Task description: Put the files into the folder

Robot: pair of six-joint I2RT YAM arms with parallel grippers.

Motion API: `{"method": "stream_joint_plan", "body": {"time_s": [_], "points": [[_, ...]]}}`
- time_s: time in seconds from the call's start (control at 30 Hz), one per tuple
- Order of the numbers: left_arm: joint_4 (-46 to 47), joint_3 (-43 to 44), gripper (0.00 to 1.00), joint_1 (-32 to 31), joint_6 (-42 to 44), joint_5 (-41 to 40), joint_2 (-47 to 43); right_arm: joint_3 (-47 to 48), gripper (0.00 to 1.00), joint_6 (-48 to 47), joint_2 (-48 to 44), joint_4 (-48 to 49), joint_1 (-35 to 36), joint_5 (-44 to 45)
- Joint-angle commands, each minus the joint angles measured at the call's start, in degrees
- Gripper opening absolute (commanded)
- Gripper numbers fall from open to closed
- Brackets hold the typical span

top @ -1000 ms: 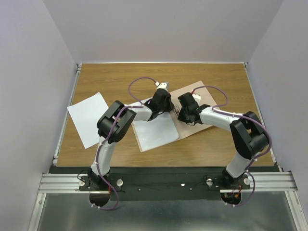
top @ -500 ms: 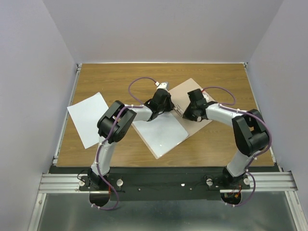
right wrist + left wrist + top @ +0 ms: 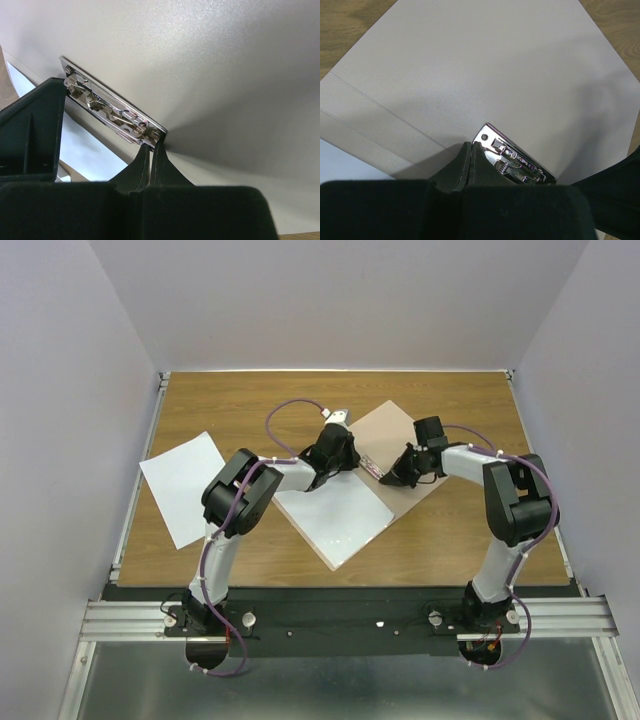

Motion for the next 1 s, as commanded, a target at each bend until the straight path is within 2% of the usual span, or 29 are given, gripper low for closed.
{"method": "stream_joint_plan", "body": {"time_s": [0.0,0.1,0.23,0.33,0.47,0.63,0.8,0.9,0.97], "points": [[-15.39,-4.39,0.00,-1.55,3.04,3.57,4.47,-0.82,0.01,0.79,8.16,-2.76,-0.73,20.41],[-15.22,-4.39,0.00,-1.55,3.13,3.74,4.55,0.06,0.01,0.80,7.90,-2.68,-0.73,24.37],[-14.78,-3.78,0.00,-1.64,3.31,5.32,5.43,2.69,0.01,2.29,7.80,-1.97,4.17,39.44],[-14.78,-4.04,0.00,-1.64,3.22,4.80,5.52,5.33,0.01,1.76,8.95,-2.15,6.99,43.87],[-14.87,-4.13,0.00,-1.64,3.31,4.62,5.00,6.92,0.01,-0.07,7.63,-2.06,7.79,44.24],[-15.04,-3.87,0.00,-1.64,3.13,4.45,5.26,8.67,0.01,-3.95,1.14,-1.27,10.34,44.24],[-15.04,-4.57,0.00,-1.55,2.96,3.66,3.77,8.33,0.01,-7.81,-3.79,0.66,10.96,37.48],[-15.22,-4.92,0.00,-1.55,2.61,2.61,1.67,7.36,0.13,-9.13,-6.95,1.36,10.96,35.80],[-15.83,-4.48,0.00,-1.64,3.13,2.34,-0.09,6.14,0.32,-9.66,-10.54,1.37,10.96,37.55]]}}
